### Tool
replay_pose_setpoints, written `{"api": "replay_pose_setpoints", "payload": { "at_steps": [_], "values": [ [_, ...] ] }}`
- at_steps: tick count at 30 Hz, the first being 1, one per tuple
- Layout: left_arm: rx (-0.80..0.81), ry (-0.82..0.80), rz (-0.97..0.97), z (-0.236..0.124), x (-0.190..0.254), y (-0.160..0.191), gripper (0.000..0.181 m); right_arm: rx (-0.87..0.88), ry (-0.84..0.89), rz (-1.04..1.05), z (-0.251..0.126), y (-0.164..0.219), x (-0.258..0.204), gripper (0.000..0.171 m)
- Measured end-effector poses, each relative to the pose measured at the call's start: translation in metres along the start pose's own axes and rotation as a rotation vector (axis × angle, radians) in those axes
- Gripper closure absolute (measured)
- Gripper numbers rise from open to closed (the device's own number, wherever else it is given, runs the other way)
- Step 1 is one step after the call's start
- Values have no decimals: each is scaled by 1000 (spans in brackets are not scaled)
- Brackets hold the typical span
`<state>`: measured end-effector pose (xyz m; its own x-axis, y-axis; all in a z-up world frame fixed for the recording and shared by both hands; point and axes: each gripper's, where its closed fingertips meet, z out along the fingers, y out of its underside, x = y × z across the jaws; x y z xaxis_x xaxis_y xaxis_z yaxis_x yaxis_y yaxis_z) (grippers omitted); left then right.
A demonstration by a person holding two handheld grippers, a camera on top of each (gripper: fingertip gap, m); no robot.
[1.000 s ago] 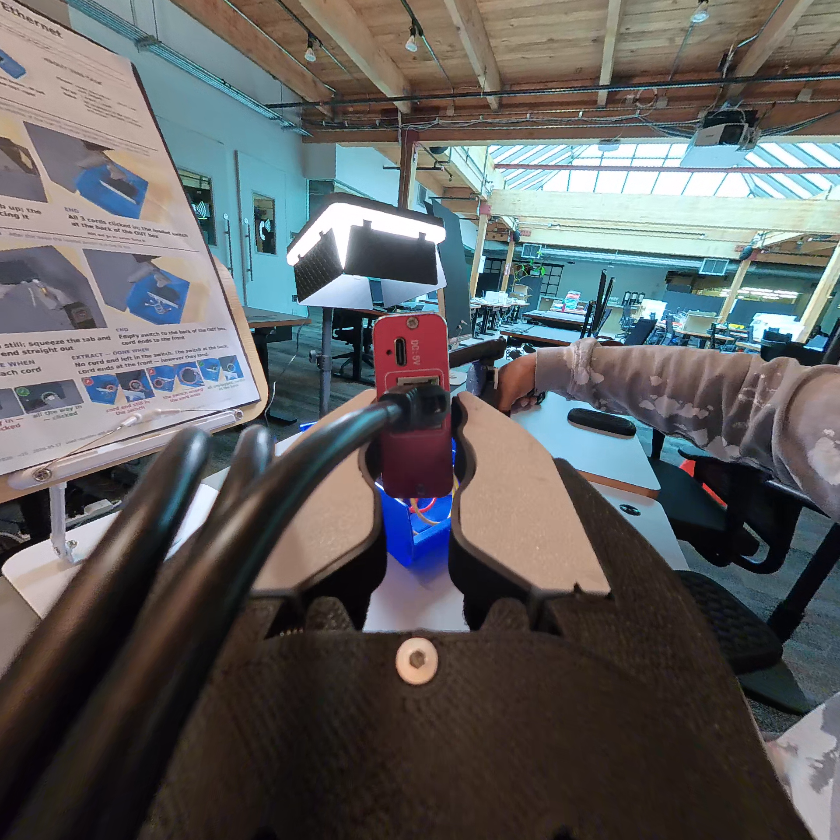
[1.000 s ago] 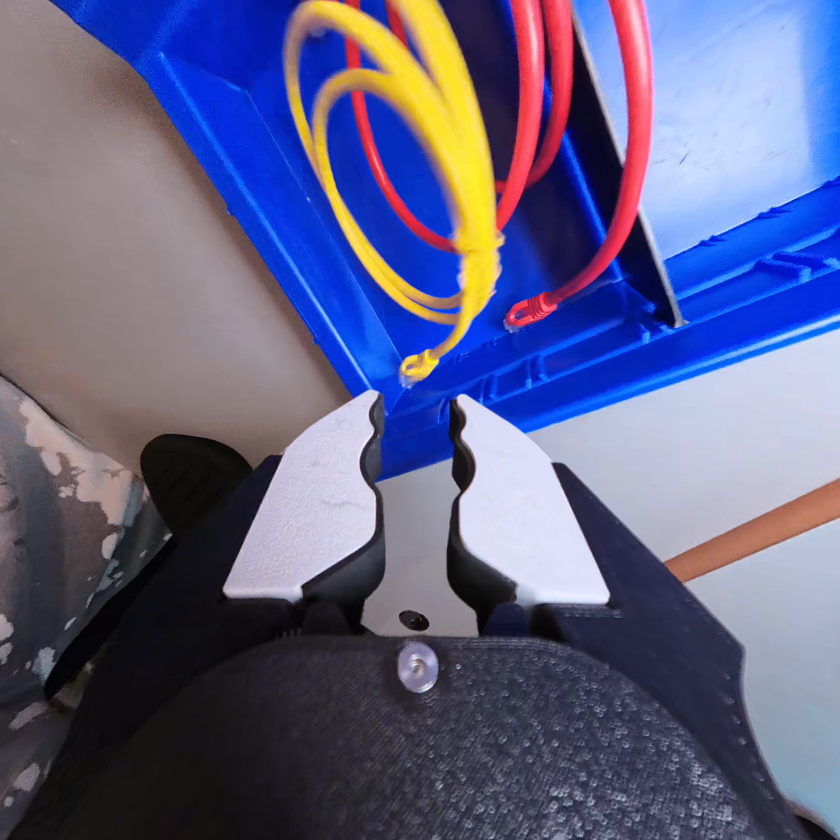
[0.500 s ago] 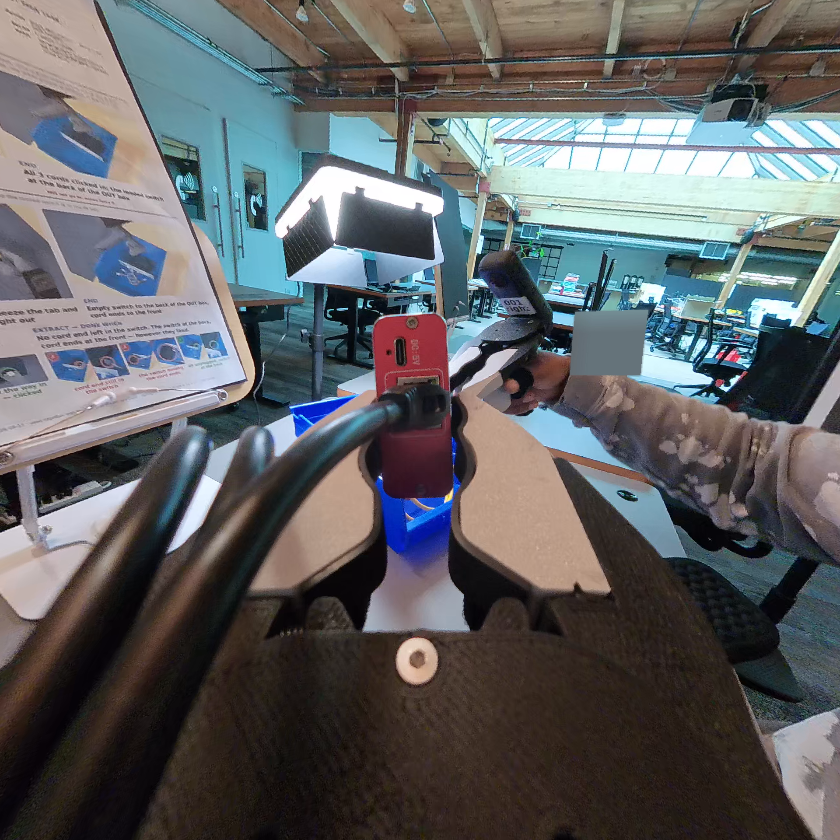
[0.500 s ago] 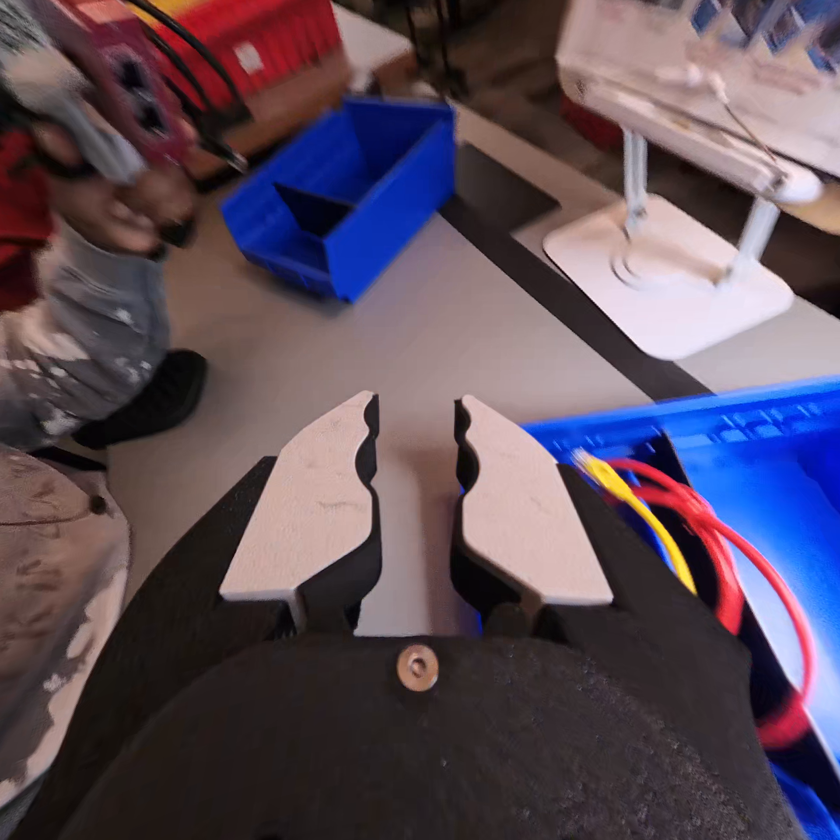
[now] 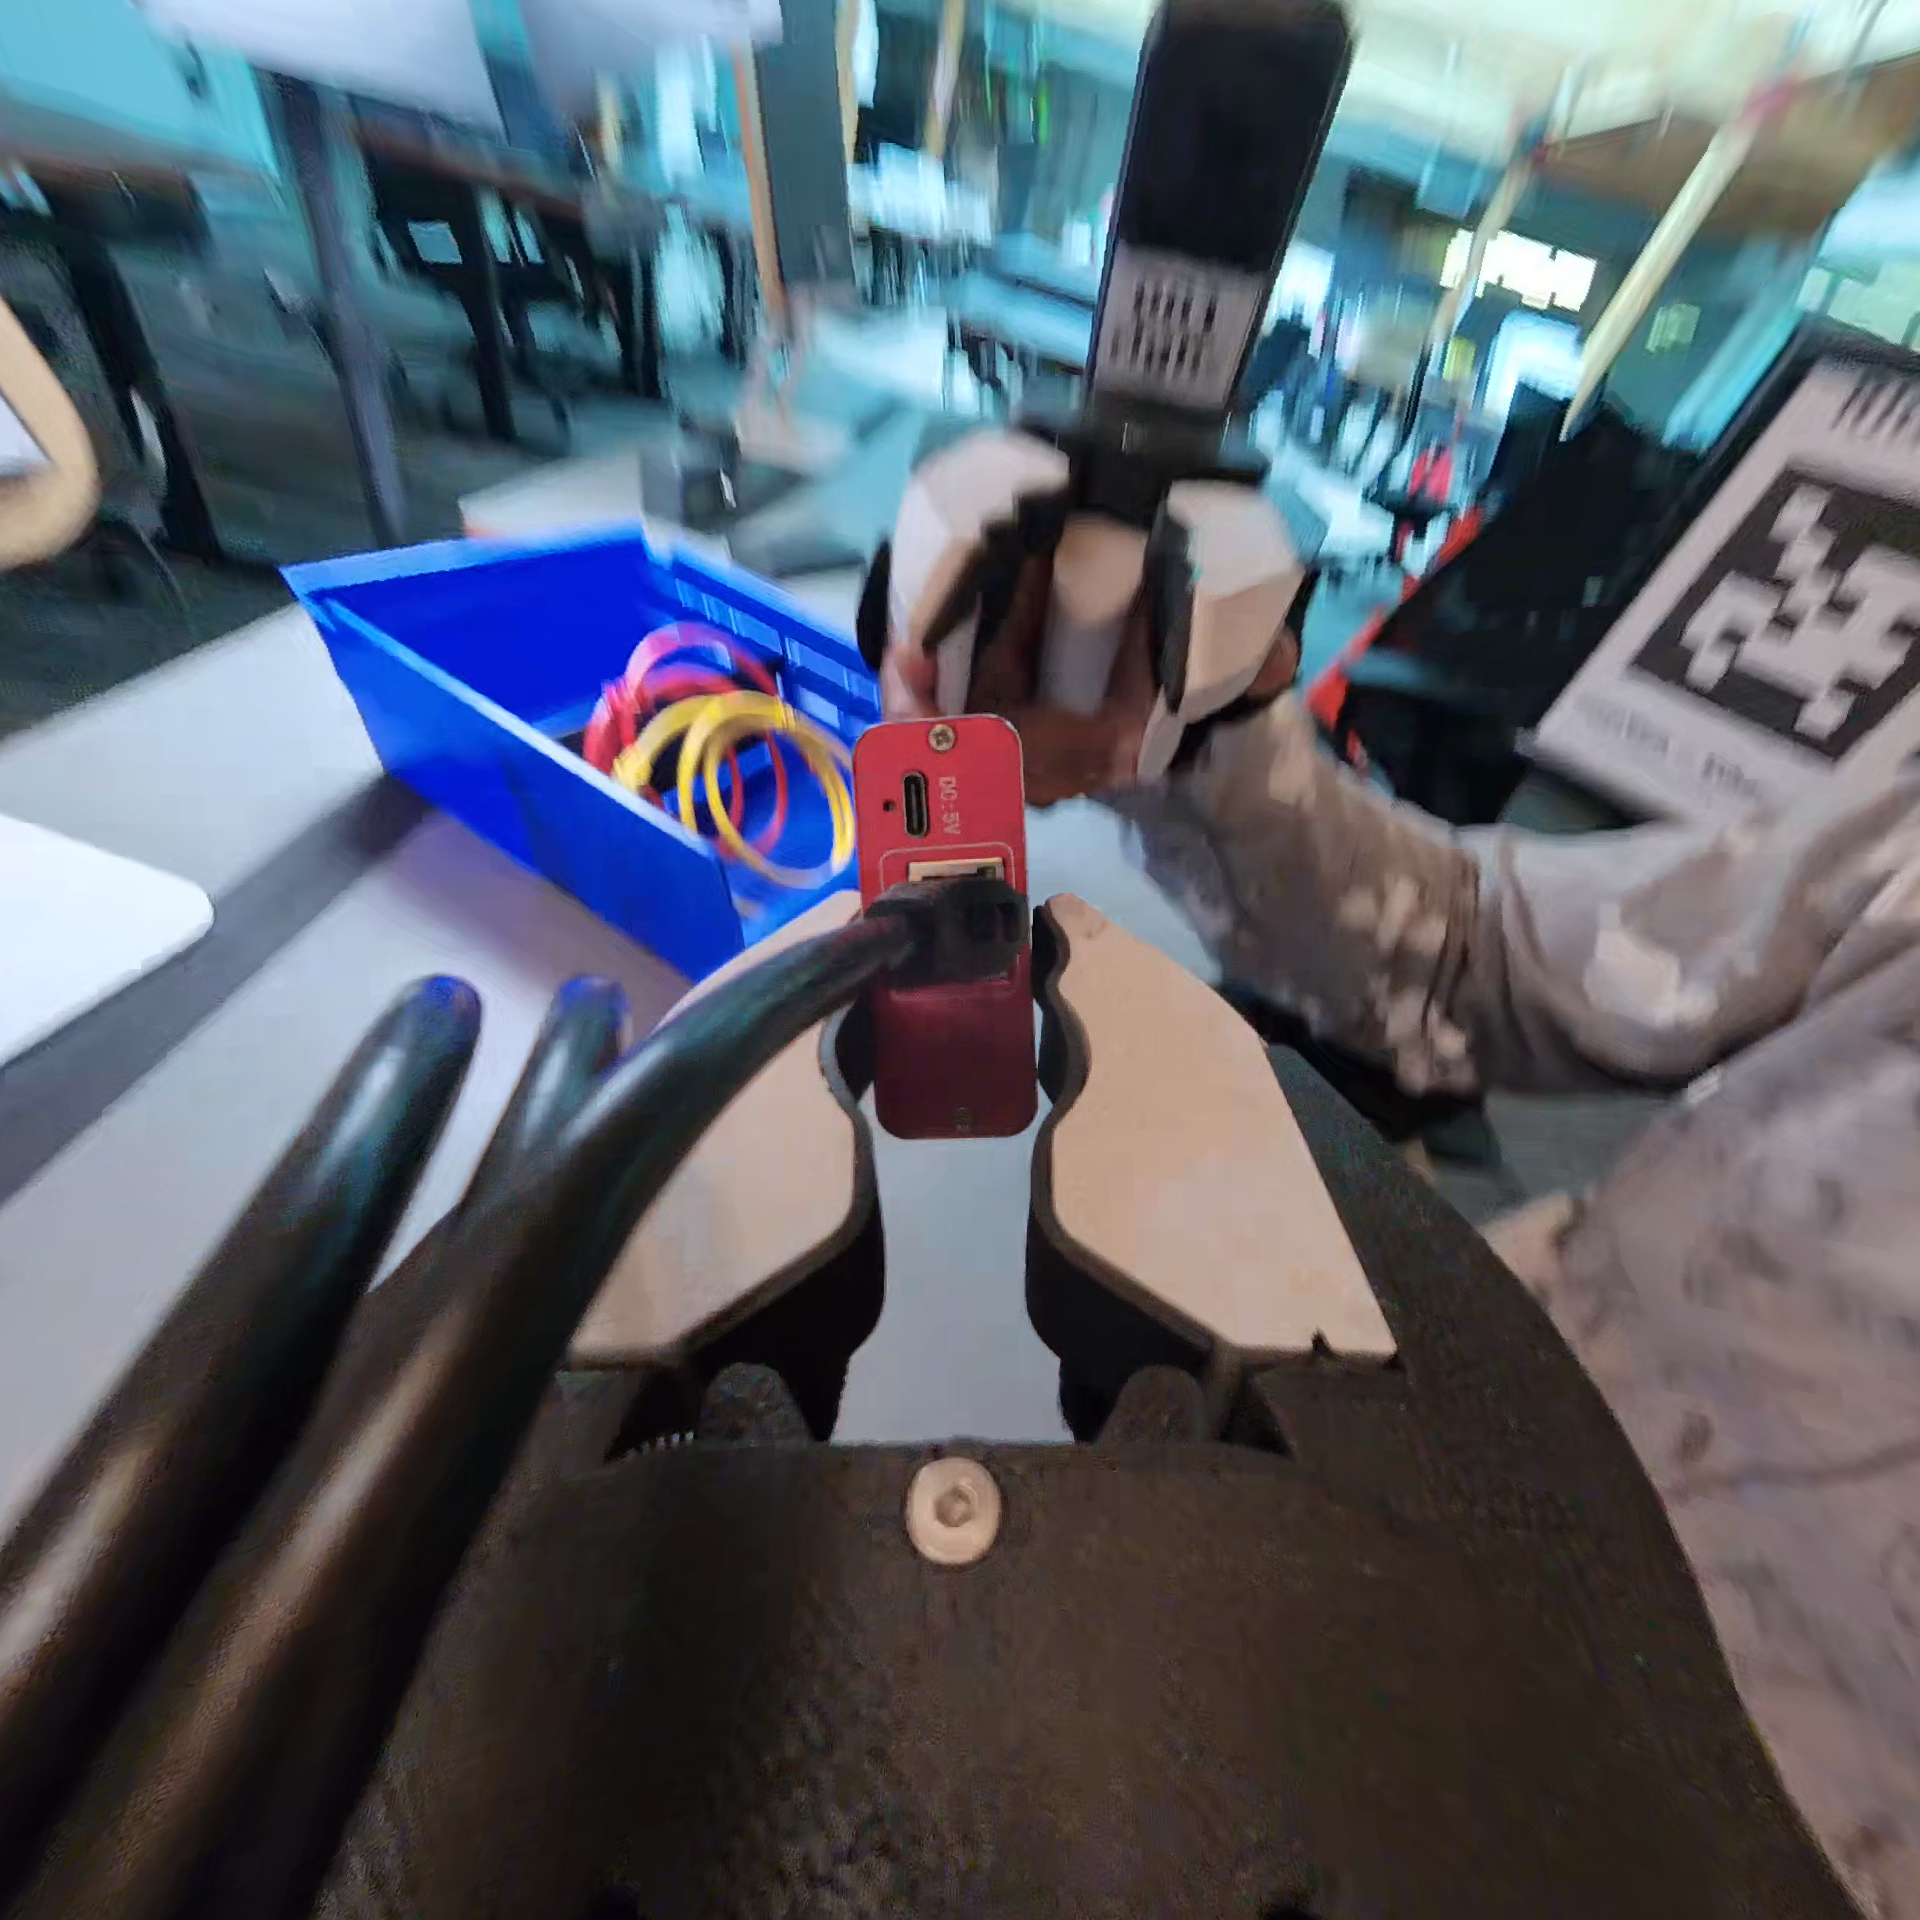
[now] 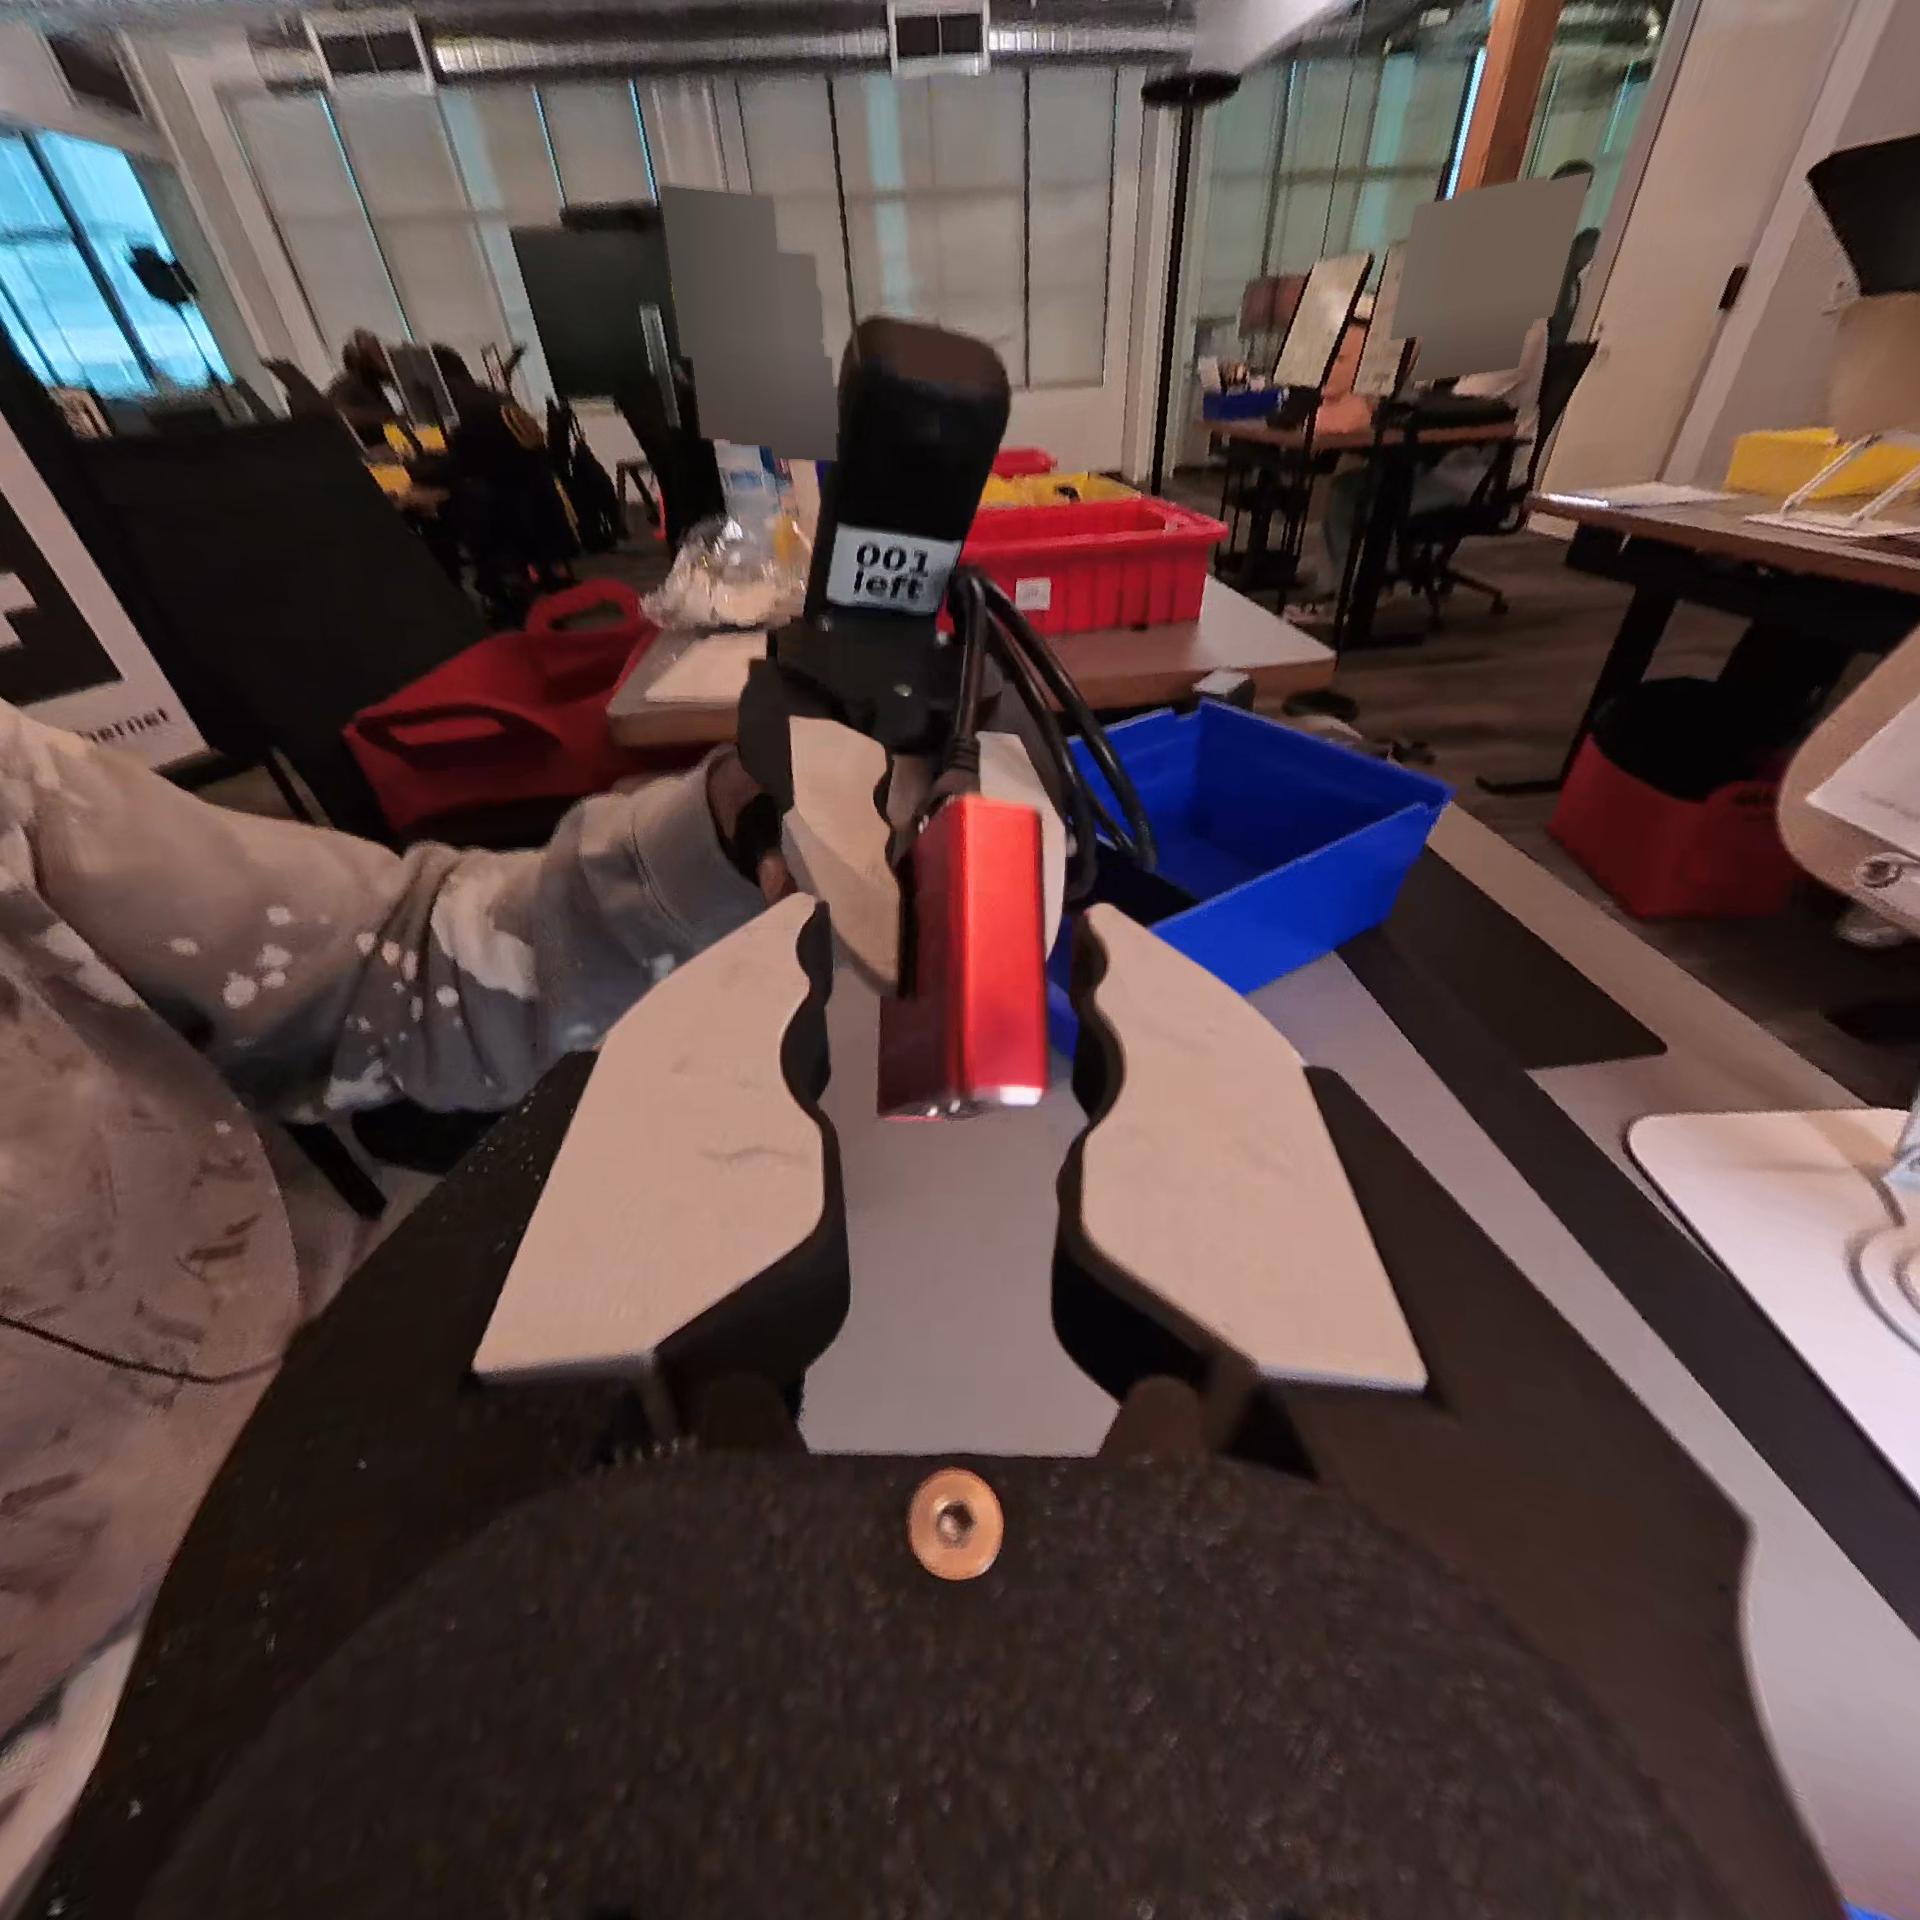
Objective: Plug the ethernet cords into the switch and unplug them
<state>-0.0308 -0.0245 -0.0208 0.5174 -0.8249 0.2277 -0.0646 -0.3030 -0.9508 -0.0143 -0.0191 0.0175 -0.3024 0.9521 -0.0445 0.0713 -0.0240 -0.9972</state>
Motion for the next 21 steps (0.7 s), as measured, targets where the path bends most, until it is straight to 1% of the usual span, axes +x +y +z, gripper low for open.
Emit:
{"api": "replay_pose_setpoints", "payload": {
  "at_steps": [2, 5, 8, 10, 12, 13, 14, 15, 17, 21],
  "values": [
    [-167, 14, 27, 11, 4, 27, 154, -82, -13, -39, 4, 17, -6, 124],
    [-371, 24, 67, 26, 11, 61, 154, -161, -26, -63, 11, 33, -12, 125],
    [-516, 7, 110, 36, 16, 85, 154, -227, -46, -76, 21, 45, -20, 130],
    [-579, -11, 148, 40, 18, 95, 154, -282, -56, -100, 27, 56, -24, 138],
    [-617, -30, 179, 42, 19, 99, 154, -337, -66, -124, 30, 69, -25, 149],
    [-627, -36, 191, 42, 19, 100, 154, -355, -69, -130, 31, 74, -25, 151],
    [-637, -41, 199, 42, 20, 101, 154, -359, -75, -125, 32, 77, -25, 151],
    [-652, -48, 204, 41, 19, 103, 154, -352, -82, -114, 32, 77, -25, 154],
    [-656, -55, 204, 40, 18, 103, 154, -345, -107, -117, 33, 78, -28, 163],
    [-593, -47, 189, 38, 15, 94, 153, -273, -95, -88, 34, 69, -23, 165]
  ]
}}
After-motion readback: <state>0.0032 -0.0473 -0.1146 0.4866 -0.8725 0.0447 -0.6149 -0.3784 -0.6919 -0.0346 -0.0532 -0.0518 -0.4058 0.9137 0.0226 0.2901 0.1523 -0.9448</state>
